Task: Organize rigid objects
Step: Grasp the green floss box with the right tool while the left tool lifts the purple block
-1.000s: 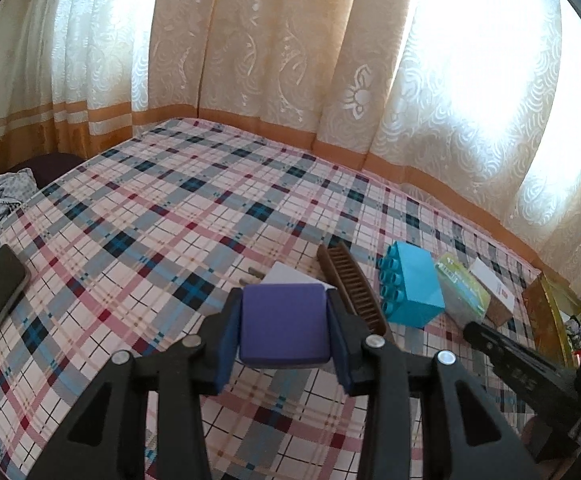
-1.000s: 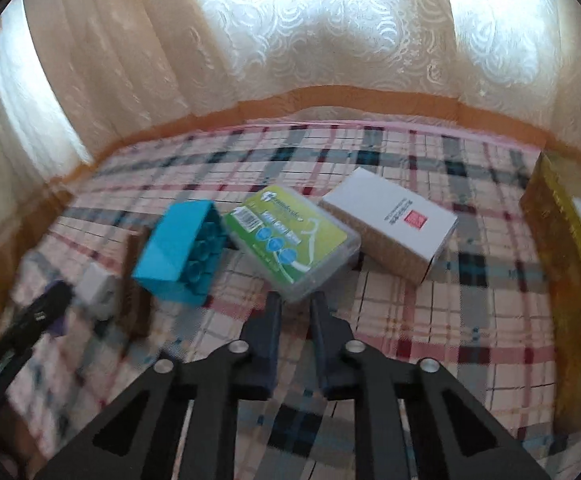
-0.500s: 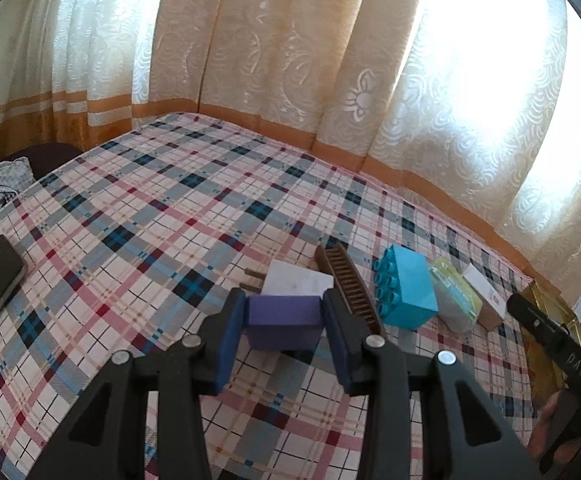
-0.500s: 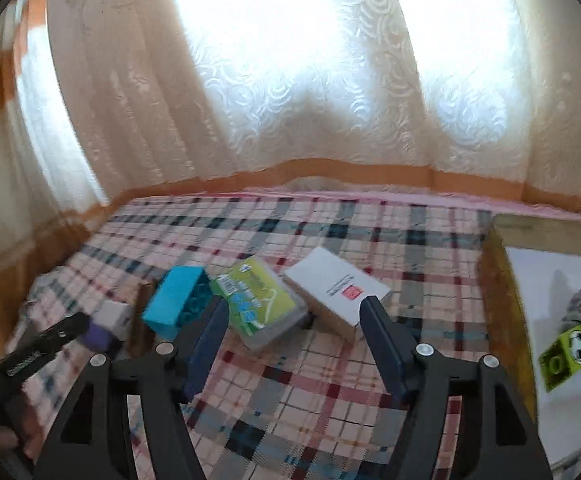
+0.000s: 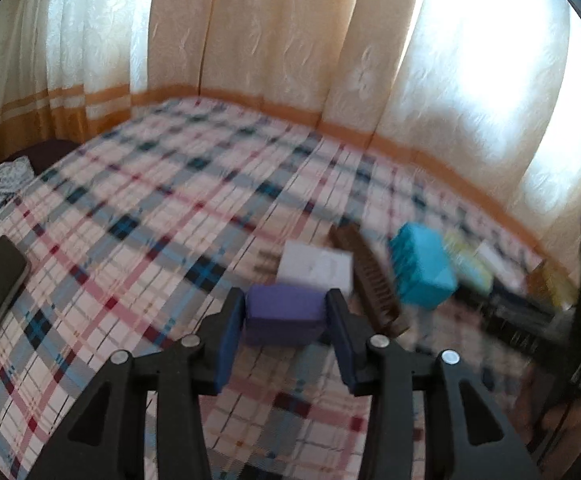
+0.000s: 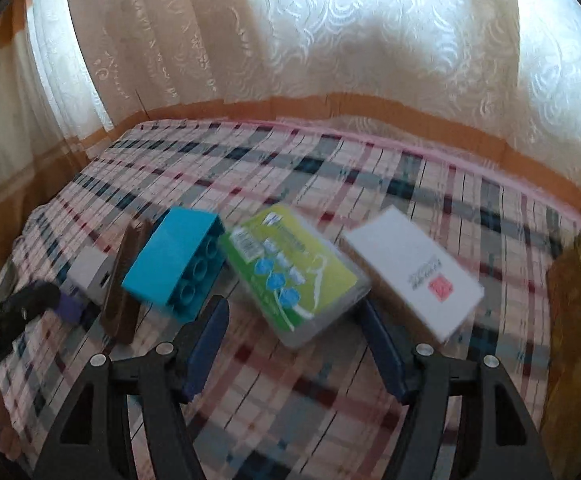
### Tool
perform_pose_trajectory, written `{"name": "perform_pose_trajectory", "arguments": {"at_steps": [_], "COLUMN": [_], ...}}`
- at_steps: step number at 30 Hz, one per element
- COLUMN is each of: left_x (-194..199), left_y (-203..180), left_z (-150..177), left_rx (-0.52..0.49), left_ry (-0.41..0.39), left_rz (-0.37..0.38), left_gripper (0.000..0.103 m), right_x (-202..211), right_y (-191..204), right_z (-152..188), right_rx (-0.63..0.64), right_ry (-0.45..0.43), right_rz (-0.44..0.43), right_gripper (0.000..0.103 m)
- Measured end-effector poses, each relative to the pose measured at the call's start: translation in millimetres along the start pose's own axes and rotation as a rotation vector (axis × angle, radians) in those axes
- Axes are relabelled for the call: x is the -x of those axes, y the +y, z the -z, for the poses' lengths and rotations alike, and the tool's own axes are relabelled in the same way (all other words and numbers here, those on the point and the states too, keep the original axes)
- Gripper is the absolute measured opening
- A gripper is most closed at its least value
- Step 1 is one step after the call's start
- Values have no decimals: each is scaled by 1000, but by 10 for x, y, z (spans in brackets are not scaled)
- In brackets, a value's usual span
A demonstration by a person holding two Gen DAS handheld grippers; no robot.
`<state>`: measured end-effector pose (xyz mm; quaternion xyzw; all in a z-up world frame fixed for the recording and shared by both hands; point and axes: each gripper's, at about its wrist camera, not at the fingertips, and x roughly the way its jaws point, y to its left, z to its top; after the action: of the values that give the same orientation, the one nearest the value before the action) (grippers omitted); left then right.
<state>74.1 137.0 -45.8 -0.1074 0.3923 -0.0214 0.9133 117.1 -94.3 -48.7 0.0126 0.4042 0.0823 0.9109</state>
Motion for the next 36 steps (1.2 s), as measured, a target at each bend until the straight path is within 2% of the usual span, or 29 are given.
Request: {"name": "perform_pose_trajectory", "arguments": {"at_steps": [2,5,8,10,14,16,18,21,24,27,29,31,33,34,36], "left_x": [-86,-106,-114,-117,-100,-102,-106,-107,-111,-124,-86,-72,-88,-97,-105], "left_y": [-1,-42,-70,-55,48,64,59,62,53,39,111,184,223,234,249], "left_z": [26,49,66,58,31,27,27,25,27,29,6,-16,-16,-13,-17], "left_rx": [-6,-39,-69,-60,4,16,13,4,-16,-41,-4,36,64,72,84], "left_ry": [54,60,61,60,48,47,47,44,52,58,34,22,26,32,30], "left_rz": [-14,-50,-84,-86,-71,-53,-26,-24,-25,-75,-85,-94,-94,-89,-91], "left_gripper": [47,54,57,57,57,63,69,71,76,83,84,92,93,93,93], "right_x": [-40,-116,-82,-82,-173,-168,-185,-223,-259,-335,-362,-375,-358,-341,-306], "right_y": [9,46,48,-13,-146,-147,-100,-26,-20,8,10,2,-19,-24,-50], "right_z": [-45,-106,-109,-120,-167,-190,-220,-282,-338,-383,-393,-387,-378,-376,-375], "right_rx": [20,71,130,121,23,2,17,77,108,158,183,193,179,167,137], "right_ry": [4,18,2,2,30,20,15,11,13,26,26,37,50,52,69], "right_rz": [4,6,48,25,-37,-59,-58,-31,-67,-63,-58,-93,-161,-195,-278], "right_gripper": [70,70,70,70,70,70,70,70,71,71,71,71,68,59,57]}}
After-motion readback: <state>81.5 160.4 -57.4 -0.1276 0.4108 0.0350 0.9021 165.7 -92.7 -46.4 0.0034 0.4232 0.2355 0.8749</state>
